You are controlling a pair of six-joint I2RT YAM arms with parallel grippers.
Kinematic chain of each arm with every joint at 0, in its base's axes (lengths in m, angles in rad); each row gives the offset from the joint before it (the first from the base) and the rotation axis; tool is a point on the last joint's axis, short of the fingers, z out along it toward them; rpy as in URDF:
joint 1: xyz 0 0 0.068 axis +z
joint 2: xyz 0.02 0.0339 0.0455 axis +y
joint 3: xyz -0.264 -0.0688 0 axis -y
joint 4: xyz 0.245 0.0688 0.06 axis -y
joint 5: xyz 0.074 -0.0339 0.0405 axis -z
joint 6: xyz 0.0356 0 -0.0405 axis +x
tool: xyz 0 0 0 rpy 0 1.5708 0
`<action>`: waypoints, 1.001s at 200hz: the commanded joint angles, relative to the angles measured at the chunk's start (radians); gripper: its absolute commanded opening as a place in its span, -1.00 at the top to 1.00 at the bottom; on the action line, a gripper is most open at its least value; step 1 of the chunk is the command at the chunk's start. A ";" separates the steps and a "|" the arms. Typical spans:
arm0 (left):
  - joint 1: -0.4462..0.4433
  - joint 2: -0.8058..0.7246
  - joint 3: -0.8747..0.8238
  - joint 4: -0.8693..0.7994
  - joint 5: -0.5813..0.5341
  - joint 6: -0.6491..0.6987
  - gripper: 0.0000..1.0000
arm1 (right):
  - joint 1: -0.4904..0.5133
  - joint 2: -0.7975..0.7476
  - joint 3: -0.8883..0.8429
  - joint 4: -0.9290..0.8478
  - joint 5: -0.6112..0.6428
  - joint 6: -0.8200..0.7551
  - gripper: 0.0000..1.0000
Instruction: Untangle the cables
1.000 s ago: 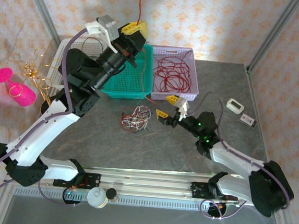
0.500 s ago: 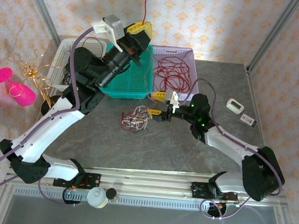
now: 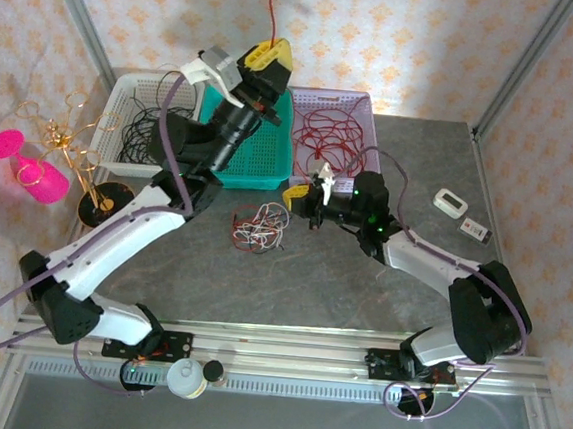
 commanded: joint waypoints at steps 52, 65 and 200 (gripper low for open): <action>0.087 0.147 0.140 0.189 -0.040 -0.062 1.00 | 0.018 -0.025 -0.043 -0.237 0.314 0.096 1.00; 0.111 0.169 0.164 0.192 -0.026 -0.099 1.00 | 0.017 -0.035 -0.069 -0.216 0.323 0.094 1.00; 0.162 0.282 0.263 0.063 0.102 -0.271 1.00 | -0.068 -0.324 0.049 -0.374 0.516 0.043 -0.58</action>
